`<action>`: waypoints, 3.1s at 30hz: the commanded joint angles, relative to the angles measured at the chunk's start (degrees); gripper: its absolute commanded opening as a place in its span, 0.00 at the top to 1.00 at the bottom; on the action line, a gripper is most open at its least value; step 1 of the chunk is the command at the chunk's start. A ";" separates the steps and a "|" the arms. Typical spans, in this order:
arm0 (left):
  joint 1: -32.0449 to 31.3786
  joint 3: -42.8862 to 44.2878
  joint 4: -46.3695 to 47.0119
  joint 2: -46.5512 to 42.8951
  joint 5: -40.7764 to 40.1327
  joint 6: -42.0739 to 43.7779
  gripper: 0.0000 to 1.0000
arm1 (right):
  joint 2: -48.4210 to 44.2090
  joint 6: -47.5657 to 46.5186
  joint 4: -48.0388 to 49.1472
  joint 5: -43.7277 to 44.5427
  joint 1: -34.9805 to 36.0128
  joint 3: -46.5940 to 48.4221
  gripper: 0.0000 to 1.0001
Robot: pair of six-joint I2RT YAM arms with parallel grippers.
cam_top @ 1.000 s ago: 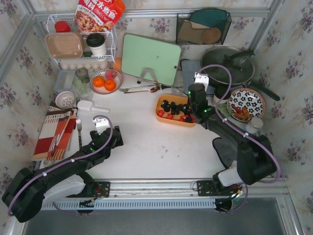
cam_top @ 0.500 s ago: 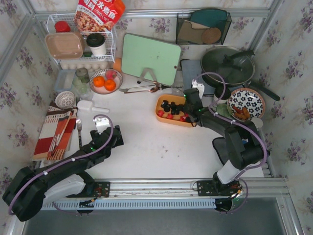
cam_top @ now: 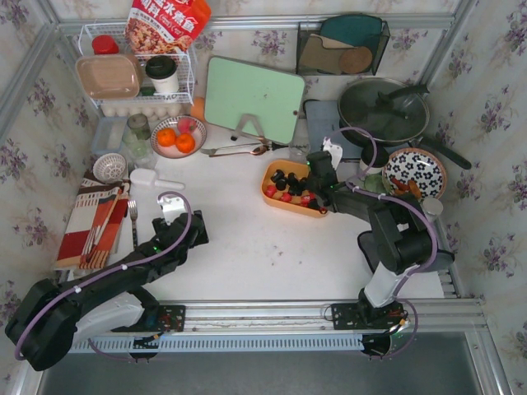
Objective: Mix the coffee capsules in the storage basket
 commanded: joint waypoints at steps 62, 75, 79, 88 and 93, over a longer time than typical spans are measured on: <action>0.11 0.76 0.53 0.34 0.15 0.25 0.09 | -28.88 -8.54 -8.75 -5.23 -0.84 -3.74 0.00; 0.11 0.81 0.45 0.48 0.11 0.27 0.09 | -23.71 -16.16 -5.66 -9.40 -0.84 -5.46 0.00; 0.11 0.85 0.46 0.37 0.17 0.28 0.09 | -25.78 -19.10 3.58 -10.05 -0.89 -11.10 0.00; 0.15 0.85 0.54 0.52 0.16 0.29 0.09 | -29.52 -34.76 29.81 7.95 -0.95 -28.35 0.00; 0.08 1.11 0.40 0.92 0.16 0.27 0.09 | -26.04 -37.27 49.15 14.35 -2.39 -37.42 0.00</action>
